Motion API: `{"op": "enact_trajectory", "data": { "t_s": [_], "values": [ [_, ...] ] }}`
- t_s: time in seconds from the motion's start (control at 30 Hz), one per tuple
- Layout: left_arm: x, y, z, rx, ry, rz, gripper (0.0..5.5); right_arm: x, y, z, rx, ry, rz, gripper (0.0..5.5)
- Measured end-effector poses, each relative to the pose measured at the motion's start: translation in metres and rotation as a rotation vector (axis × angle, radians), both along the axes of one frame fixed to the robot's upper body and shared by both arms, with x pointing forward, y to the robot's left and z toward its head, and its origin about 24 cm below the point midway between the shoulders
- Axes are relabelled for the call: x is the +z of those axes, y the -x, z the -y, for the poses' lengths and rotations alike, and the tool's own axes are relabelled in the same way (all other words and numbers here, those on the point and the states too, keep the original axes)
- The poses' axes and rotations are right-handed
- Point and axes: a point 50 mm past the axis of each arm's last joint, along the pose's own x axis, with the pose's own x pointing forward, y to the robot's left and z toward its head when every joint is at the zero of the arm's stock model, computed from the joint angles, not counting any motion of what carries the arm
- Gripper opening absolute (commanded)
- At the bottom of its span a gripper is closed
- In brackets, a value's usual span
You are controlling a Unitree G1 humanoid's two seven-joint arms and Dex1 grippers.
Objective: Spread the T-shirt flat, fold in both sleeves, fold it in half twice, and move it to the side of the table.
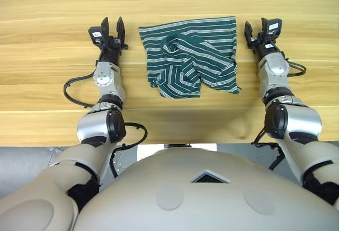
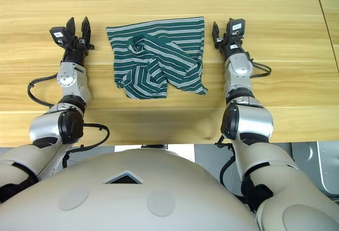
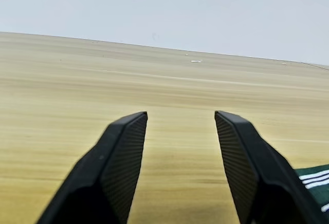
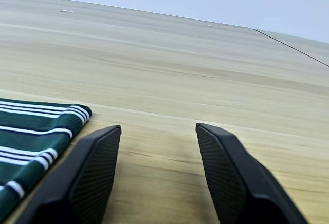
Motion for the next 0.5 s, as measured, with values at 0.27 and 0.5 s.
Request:
{"op": "enact_trajectory", "data": {
  "t_s": [0.27,0.5],
  "values": [
    [0.0003,0.0004,-0.0013,-0.003,0.008,0.005,2.29,-0.0002,-0.0014,-0.0049,0.04,-0.025,-0.012,2.71],
    [0.0004,0.0004,-0.0016,-0.001,0.011,0.007,2.29,-0.0001,-0.0023,-0.009,0.072,-0.044,-0.016,2.71]
  ]
}}
